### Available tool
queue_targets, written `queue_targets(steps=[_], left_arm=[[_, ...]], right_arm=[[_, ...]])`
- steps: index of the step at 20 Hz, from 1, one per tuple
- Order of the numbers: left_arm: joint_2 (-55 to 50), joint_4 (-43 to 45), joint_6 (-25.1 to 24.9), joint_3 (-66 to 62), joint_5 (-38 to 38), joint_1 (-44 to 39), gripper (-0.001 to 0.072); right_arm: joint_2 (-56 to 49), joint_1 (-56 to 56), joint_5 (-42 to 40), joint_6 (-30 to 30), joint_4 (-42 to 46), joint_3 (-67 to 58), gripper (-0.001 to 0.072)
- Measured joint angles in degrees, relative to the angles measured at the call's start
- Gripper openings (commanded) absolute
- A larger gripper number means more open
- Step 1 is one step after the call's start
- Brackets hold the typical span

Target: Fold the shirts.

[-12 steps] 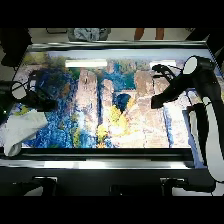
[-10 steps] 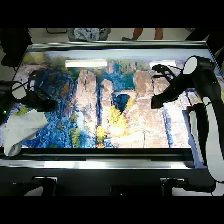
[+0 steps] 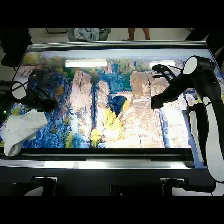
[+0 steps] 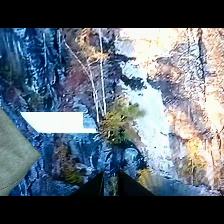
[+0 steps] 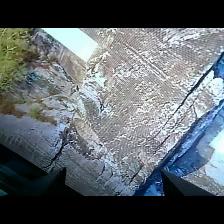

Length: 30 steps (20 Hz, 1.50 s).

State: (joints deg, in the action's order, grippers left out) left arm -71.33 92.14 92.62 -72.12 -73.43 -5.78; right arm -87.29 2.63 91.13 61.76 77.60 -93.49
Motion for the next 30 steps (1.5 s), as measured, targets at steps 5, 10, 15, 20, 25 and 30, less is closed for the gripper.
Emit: queue_targets(steps=[5, 10, 15, 20, 25, 30], left_arm=[[-0.02, 0.00, 0.00, 0.04, 0.87, 0.02, 0.0156], [-0.33, -0.42, 0.02, 0.13, 9.07, 0.02, 0.0156], [-0.35, -0.28, -0.24, -0.48, 10.95, 0.26, 0.0615], [1.33, 10.01, 0.90, -3.08, -1.88, 8.92, 0.0720], [3.69, 10.88, 5.35, -0.17, -5.81, 25.22, 0.0720], [4.00, 2.16, 6.21, 11.47, -0.52, 40.15, 0.0720]], right_arm=[[0.00, 0.00, -0.33, 0.00, 0.00, 0.00, 0.0678], [0.00, 0.00, -5.92, -0.02, 0.00, 0.00, 0.0679], [0.00, 0.00, -11.30, -0.02, 0.00, 0.00, 0.0687], [0.00, 0.00, -9.22, -0.48, 1.84, 0.04, 0.0684], [-0.09, 0.00, -6.21, -0.98, 2.91, 0.04, 0.0679], [-0.09, 0.02, -2.95, -1.11, 3.13, 0.04, 0.0677]])
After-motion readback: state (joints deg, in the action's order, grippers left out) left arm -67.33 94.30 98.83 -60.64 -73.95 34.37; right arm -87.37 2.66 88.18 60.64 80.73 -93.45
